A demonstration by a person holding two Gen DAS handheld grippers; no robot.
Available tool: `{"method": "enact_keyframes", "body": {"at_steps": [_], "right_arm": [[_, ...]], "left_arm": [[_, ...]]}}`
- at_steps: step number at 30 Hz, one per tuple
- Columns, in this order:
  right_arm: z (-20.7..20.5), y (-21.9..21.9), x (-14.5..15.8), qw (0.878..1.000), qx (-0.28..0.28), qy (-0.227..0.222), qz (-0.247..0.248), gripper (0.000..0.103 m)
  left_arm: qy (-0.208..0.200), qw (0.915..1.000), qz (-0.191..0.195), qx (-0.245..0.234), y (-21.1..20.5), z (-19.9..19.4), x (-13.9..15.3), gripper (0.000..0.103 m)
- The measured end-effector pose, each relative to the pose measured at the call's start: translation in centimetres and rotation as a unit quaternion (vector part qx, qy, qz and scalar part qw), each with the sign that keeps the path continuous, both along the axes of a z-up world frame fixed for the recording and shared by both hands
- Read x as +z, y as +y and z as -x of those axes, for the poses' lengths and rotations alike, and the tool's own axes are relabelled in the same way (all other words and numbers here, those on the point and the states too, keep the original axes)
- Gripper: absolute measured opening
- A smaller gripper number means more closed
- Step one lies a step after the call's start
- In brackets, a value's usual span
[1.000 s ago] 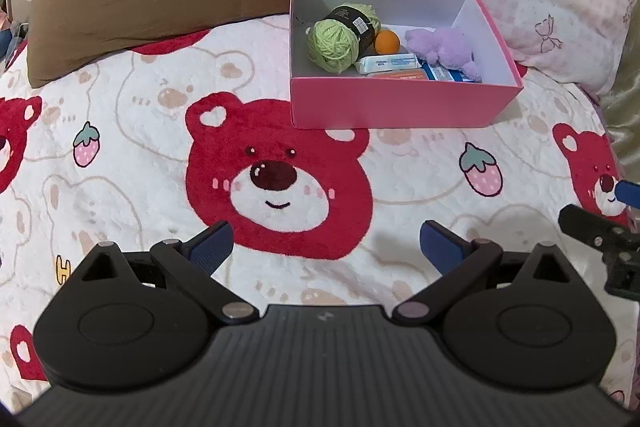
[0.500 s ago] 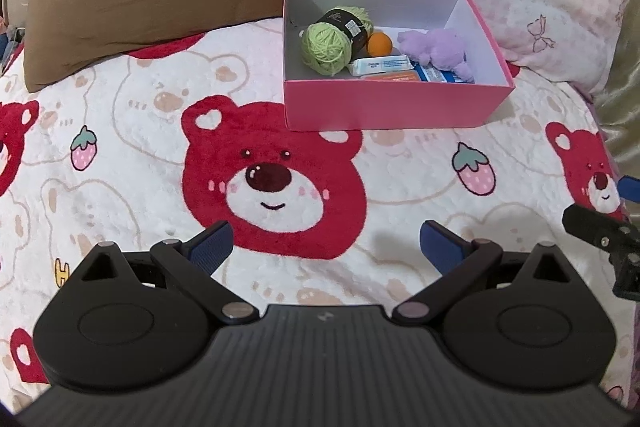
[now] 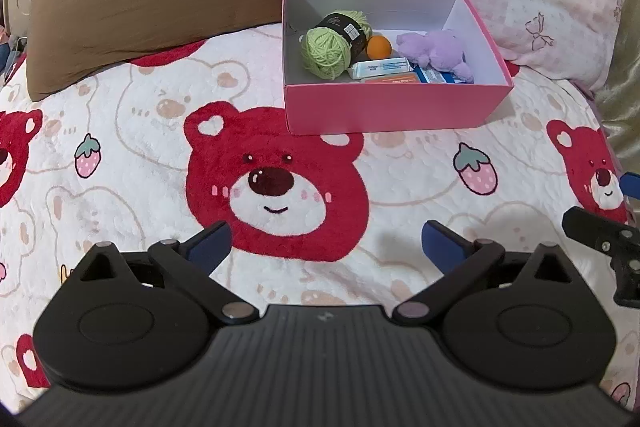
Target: Organize objects
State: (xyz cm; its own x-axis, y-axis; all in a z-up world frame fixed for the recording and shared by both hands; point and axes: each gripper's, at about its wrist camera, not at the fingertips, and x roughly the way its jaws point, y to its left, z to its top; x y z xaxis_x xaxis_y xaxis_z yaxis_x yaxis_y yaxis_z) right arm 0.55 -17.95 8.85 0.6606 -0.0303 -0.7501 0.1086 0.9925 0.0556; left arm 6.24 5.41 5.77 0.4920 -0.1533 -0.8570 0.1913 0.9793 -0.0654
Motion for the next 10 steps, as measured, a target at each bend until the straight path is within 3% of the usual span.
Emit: {"method": "enact_keyframes", "body": {"at_steps": [10], "right_arm": [[-0.25, -0.16, -0.01, 1.000, 0.000, 0.004, 0.003, 0.099]], "left_arm": [[0.001, 1.0000, 0.000, -0.001, 0.23, 0.14, -0.11, 0.103]]}}
